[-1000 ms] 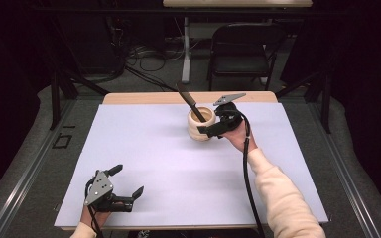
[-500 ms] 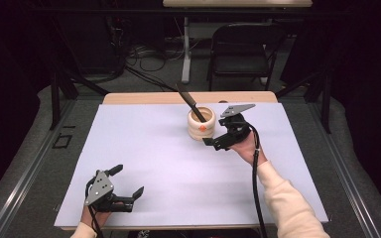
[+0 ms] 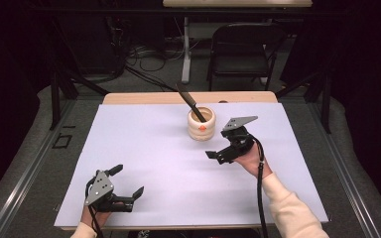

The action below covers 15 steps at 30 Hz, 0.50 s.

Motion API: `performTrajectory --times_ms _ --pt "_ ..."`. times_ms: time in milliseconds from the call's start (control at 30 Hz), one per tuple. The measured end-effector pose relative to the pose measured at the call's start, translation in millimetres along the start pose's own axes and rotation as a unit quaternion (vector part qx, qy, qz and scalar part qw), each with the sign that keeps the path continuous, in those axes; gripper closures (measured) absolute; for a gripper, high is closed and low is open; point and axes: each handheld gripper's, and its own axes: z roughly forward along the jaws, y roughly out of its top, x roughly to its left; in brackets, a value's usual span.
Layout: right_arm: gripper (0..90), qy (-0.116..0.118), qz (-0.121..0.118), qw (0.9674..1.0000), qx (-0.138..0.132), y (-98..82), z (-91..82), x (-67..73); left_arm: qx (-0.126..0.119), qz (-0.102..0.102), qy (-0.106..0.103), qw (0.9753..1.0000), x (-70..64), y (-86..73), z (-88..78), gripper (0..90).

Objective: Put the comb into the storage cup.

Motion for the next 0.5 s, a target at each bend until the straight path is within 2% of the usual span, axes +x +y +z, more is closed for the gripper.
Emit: performTrajectory --times_ms 500 --pt "0.0 -0.002 0.0 1.0 0.008 -23.8 -11.1 13.4 0.002 0.001 0.001 1.0 0.3 -0.2 -0.3 0.3"
